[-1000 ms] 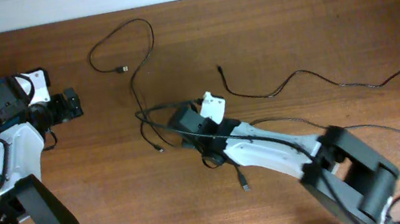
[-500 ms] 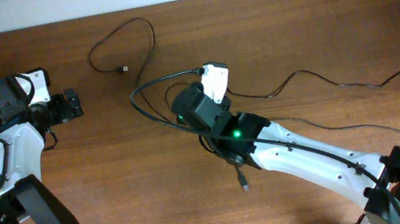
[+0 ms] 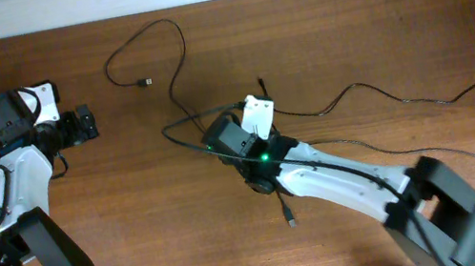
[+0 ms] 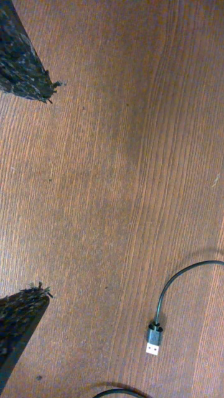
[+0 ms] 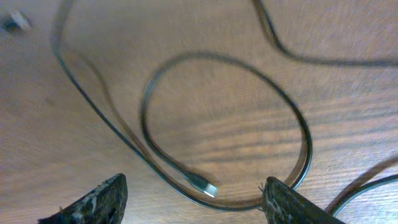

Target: Untangle cables

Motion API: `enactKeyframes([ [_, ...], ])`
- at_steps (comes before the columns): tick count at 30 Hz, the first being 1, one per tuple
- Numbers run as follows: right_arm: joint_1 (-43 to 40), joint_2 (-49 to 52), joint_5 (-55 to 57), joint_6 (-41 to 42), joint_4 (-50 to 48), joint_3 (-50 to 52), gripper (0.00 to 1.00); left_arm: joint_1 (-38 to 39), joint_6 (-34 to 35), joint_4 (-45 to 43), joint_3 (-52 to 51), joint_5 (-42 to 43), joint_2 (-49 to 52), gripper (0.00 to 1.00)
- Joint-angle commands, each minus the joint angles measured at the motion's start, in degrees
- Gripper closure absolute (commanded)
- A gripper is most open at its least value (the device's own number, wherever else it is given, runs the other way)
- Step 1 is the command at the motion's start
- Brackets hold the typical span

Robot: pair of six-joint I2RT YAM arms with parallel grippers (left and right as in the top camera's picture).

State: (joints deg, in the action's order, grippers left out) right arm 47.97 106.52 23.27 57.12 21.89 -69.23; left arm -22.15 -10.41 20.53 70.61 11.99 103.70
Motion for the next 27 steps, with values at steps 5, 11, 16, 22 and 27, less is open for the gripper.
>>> enactKeyframes([
  [5, -0.4, 7.6, -1.9, 0.2, -2.9, -0.4, 0.32, -0.3, 0.5, 0.1, 0.6, 0.2, -1.5, 0.00],
  [11, -0.4, 10.7, -1.9, 0.1, -5.0, -0.4, 0.43, -0.2, 0.5, 0.1, 0.6, 0.2, -1.5, 0.01],
  [16, -0.4, 11.1, -5.2, -15.1, -7.0, -0.4, 0.36, -0.3, 0.5, 0.1, 0.6, 0.2, -1.5, 0.01],
  [22, -0.5, 12.2, -4.9, -43.9, -11.5, -0.4, 0.51, -0.3, 0.5, 0.1, 0.6, 0.2, -1.5, 0.01],
  [27, -0.5, 13.7, -7.7, -49.7, -13.3, -0.4, 0.84, -0.3, 0.5, 0.1, 0.6, 0.2, -1.5, 0.01],
])
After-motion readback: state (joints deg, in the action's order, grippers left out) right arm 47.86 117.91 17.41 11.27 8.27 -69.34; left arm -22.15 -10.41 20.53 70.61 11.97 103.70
